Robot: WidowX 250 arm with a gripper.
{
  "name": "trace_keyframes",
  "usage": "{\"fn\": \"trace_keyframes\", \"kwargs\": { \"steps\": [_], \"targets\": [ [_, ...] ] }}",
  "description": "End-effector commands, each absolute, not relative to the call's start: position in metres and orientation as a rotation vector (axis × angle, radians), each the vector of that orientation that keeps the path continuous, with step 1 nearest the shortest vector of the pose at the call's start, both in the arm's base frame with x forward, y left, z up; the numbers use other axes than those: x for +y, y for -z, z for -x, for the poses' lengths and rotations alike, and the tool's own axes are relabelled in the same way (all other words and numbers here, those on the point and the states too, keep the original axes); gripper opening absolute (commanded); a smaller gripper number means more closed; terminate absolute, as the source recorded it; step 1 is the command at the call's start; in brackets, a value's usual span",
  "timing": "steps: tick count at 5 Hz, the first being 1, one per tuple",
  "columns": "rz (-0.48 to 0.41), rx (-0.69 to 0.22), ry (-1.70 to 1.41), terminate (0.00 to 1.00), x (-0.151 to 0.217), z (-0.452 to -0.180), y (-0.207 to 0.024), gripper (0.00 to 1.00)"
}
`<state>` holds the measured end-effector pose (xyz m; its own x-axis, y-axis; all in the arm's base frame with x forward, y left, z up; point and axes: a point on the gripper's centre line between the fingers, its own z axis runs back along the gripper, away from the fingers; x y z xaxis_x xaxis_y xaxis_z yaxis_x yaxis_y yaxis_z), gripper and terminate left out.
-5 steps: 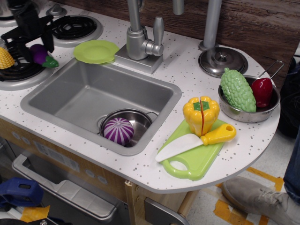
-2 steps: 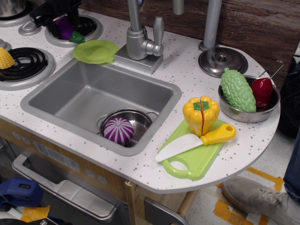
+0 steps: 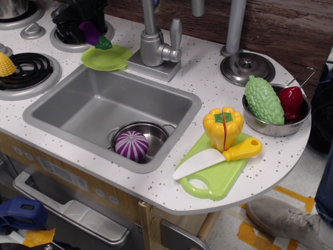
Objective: Put eggplant on plate
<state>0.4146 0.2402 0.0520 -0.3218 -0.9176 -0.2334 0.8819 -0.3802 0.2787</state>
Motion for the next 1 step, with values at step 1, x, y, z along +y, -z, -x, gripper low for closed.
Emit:
{"fn": "trace_keyframes", "kwargs": {
  "steps": [1],
  "targets": [
    [-0.446,-0.154,1.910,1.00,0.2439,-0.4155,-0.0571,1.00]
  ]
}}
